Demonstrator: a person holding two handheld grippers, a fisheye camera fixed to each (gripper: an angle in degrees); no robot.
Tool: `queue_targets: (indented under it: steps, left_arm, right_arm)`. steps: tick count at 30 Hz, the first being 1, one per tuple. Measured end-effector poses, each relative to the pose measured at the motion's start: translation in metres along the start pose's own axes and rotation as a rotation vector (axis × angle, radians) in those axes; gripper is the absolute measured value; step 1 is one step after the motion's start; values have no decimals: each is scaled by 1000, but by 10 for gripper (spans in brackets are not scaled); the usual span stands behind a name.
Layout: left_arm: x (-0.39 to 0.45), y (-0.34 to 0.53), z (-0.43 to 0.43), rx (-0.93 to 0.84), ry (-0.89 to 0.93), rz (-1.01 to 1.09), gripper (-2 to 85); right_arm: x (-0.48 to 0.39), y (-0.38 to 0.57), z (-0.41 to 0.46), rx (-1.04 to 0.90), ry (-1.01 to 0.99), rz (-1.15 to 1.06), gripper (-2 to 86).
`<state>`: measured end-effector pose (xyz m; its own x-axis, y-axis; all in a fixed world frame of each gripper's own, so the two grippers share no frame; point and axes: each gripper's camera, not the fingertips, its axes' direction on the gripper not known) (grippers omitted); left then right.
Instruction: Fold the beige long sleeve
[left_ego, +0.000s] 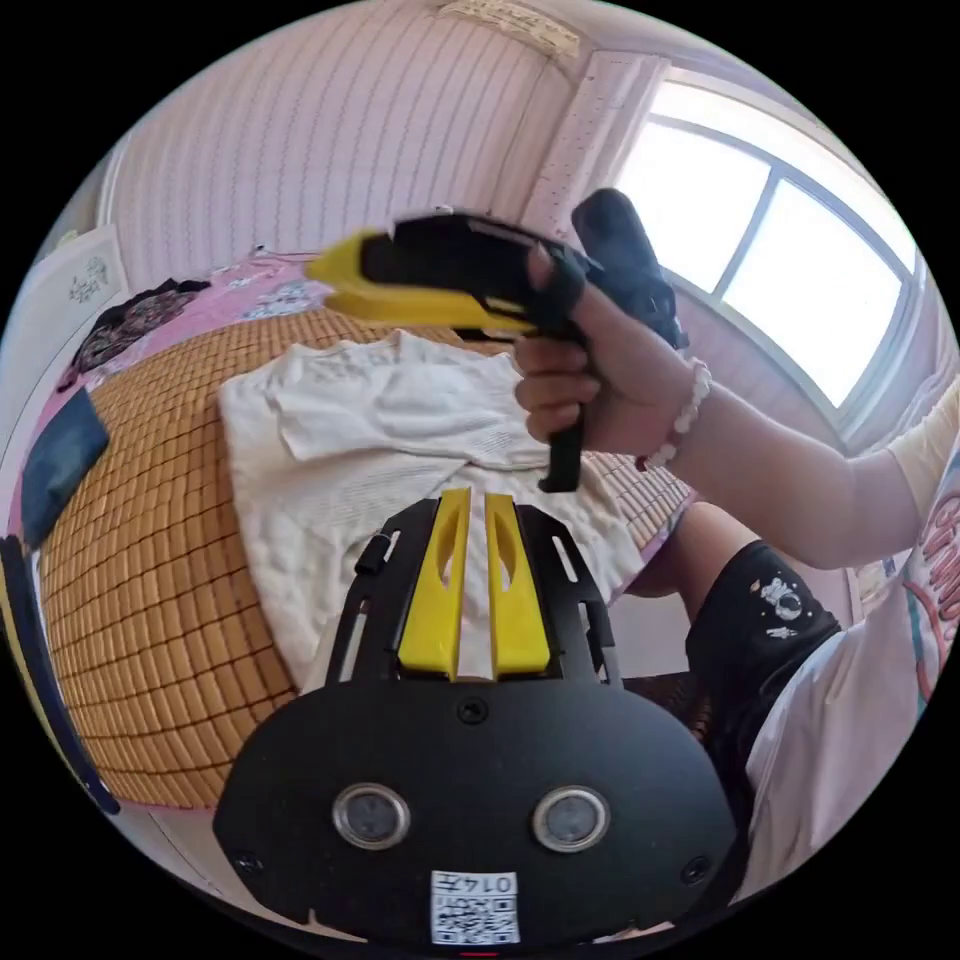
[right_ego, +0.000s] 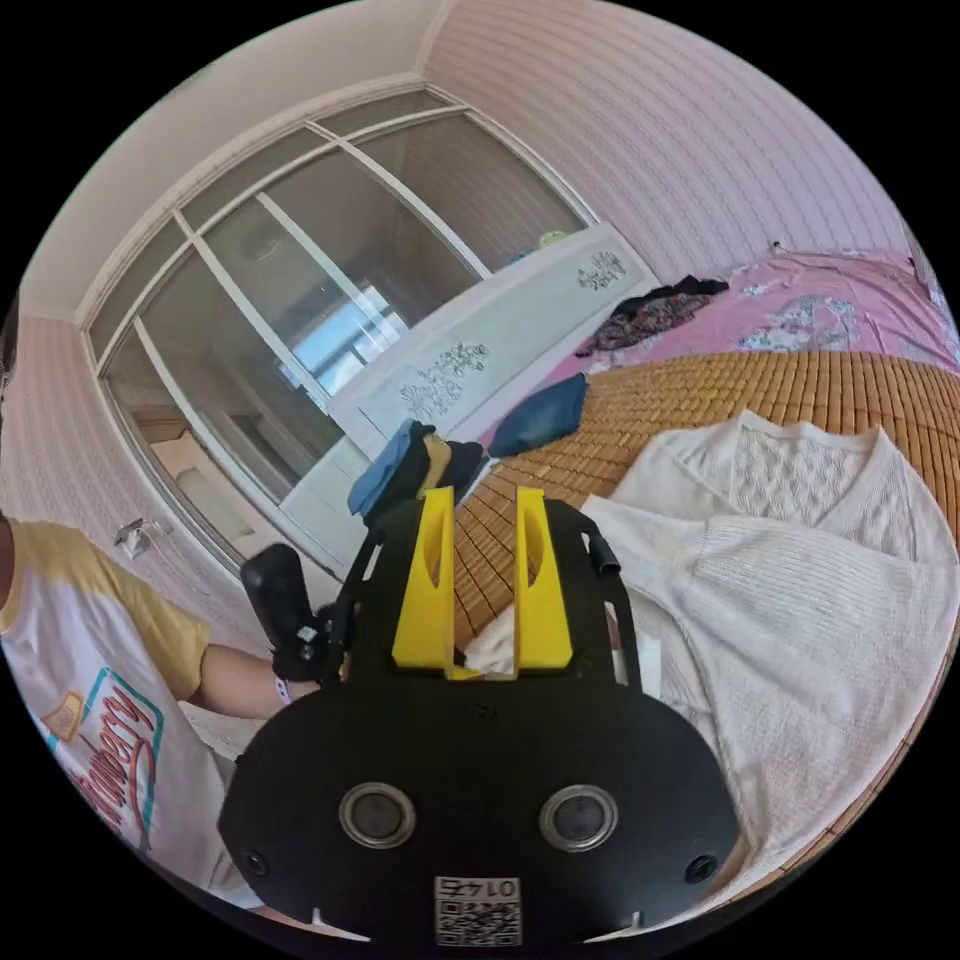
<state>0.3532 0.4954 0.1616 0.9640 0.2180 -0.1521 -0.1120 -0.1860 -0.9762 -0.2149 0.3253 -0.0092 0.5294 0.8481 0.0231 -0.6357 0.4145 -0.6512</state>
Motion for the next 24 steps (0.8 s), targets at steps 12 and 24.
queue_targets:
  steps: [12,24]
  left_arm:
    - [-175,-2,29,15,-69,-379,56]
    - [-194,-9,35,6,-197,-188,-5]
  right_arm:
    - [43,100,-56,-47,531,180,95]
    - [61,117,-36,-82,770,177,128]
